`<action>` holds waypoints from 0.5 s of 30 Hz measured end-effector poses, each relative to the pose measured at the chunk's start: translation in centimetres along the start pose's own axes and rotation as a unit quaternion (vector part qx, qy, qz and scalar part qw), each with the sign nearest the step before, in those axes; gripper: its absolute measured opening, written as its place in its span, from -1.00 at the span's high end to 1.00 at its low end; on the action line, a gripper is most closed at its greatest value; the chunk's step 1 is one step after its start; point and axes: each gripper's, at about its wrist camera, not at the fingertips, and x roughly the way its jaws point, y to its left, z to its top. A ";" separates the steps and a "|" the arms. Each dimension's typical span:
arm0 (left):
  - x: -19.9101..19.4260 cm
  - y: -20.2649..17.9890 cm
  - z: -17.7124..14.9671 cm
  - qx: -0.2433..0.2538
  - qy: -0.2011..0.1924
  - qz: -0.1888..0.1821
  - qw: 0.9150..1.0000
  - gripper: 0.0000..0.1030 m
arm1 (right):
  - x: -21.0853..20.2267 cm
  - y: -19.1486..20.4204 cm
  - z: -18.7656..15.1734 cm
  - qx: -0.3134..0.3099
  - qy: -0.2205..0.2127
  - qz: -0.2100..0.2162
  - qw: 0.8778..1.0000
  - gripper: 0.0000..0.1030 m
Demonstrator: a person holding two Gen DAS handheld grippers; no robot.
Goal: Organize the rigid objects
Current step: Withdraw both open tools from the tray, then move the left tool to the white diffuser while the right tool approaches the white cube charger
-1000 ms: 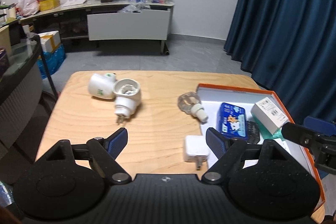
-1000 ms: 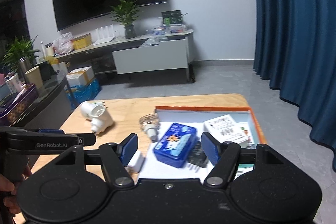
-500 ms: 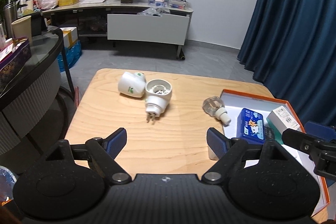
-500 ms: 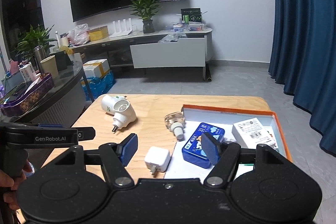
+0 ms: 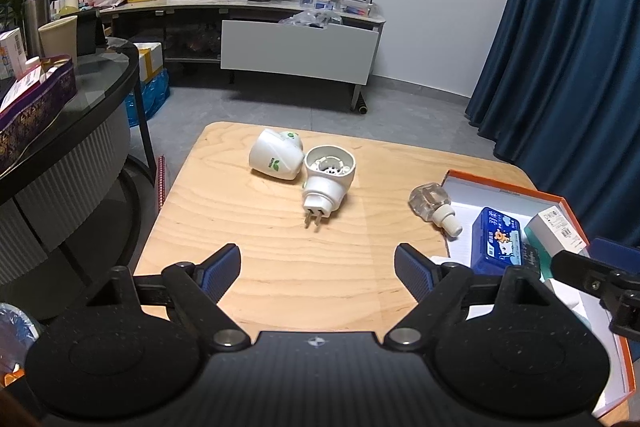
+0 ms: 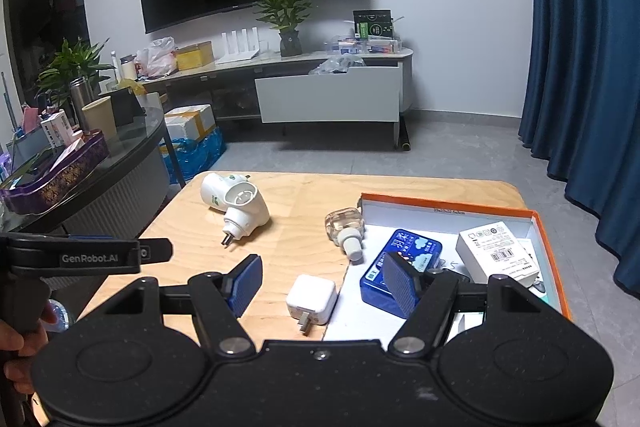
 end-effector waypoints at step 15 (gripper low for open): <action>0.5 0.5 -0.5 -0.006 0.009 0.004 1.000 -0.69 | 1.5 0.5 -1.0 0.000 0.026 0.012 1.000 -0.55</action>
